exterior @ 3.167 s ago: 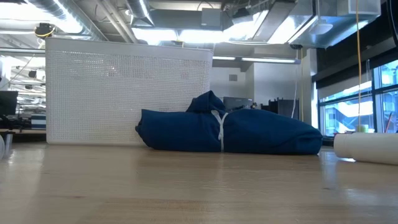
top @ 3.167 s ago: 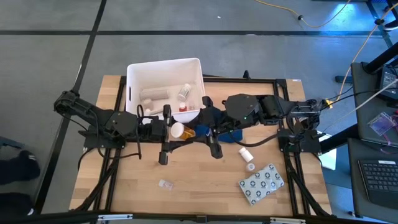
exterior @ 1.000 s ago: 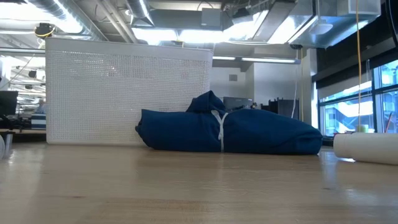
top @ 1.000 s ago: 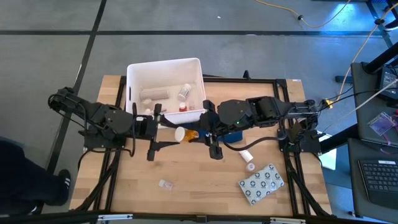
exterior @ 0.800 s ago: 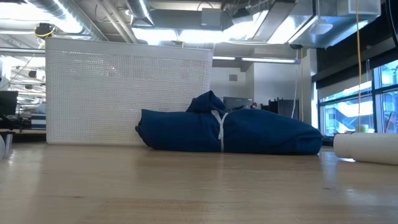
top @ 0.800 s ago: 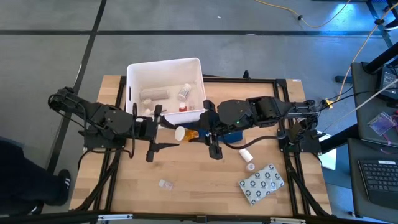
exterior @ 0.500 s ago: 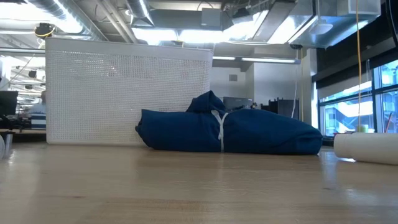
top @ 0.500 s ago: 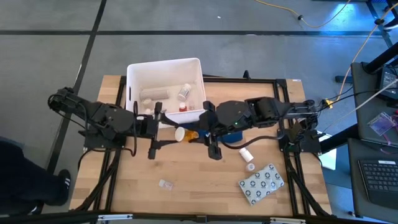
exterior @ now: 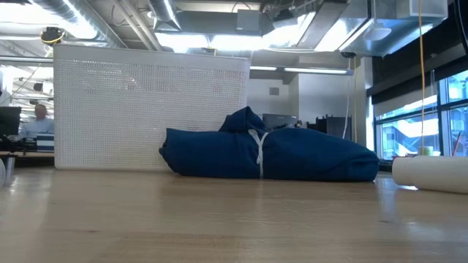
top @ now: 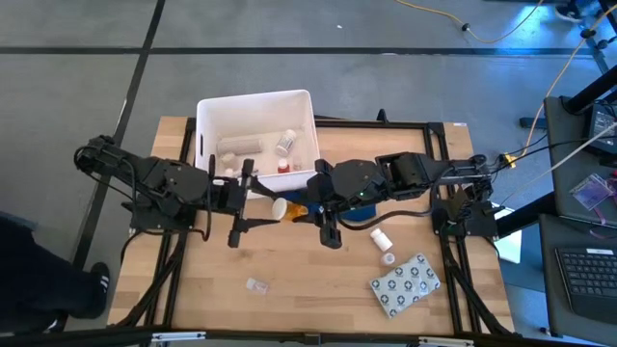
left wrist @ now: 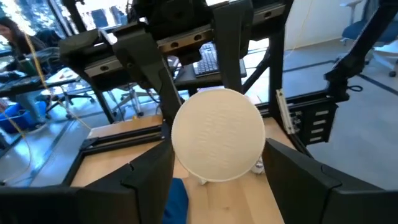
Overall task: Pick & place medical supplies in basket/bin
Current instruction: Put the orange pill bottle into the white container
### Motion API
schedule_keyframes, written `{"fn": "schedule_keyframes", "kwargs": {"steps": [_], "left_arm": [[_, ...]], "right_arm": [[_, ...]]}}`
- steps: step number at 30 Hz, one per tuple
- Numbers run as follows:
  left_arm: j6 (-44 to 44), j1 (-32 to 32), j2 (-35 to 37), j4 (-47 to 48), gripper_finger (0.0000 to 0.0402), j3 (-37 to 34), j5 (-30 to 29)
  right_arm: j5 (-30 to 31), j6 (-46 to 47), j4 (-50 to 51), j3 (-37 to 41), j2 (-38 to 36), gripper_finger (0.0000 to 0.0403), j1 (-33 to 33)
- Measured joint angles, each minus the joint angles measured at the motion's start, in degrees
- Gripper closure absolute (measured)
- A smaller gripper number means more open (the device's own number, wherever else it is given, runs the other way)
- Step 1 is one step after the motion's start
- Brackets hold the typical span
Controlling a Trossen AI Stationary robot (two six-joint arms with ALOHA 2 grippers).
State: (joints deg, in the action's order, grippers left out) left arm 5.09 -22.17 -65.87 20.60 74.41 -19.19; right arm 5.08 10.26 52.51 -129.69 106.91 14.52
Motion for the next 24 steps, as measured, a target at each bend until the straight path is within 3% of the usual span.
{"fn": "schedule_keyframes", "kwargs": {"steps": [15,24], "left_arm": [[-2.83,0.96,-0.56,-3.23,0.0167,0.00,4.20],[-3.71,0.96,-0.50,-2.86,0.0192,0.00,3.79]], "right_arm": [[-0.39,-0.11,0.16,0.04,0.04,0.0247,-0.04],[-0.65,-0.19,0.13,0.04,0.07,0.0247,-0.09]]}}
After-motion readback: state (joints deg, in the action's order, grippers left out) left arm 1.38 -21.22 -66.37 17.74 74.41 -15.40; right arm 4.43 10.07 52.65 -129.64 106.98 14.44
